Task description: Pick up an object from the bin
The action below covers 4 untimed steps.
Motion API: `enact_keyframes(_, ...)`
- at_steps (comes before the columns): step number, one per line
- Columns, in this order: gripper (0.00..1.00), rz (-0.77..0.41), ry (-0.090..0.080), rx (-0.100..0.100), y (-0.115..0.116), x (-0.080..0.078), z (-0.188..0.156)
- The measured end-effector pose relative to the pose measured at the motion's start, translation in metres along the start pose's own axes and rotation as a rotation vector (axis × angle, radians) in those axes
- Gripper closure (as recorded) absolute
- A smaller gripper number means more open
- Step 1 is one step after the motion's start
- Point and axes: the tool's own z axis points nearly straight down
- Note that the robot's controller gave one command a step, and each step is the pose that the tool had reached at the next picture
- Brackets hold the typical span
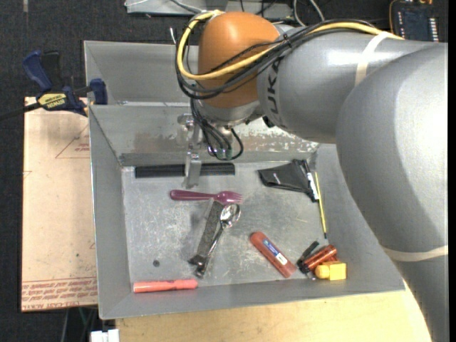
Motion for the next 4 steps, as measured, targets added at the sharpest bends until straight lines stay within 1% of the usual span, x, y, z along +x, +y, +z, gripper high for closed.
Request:
enact_keyframes(1,0.00,0.057,0.028,0.004,-0.035,0.022,0.063)
enact_keyframes(2,0.00,0.088,0.013,-0.001,-0.009,0.009,0.092)
enact_keyframes(3,1.00,0.073,0.012,0.001,-0.050,0.018,0.090)
enact_keyframes(4,1.00,0.074,0.012,0.001,-0.050,0.018,0.090)
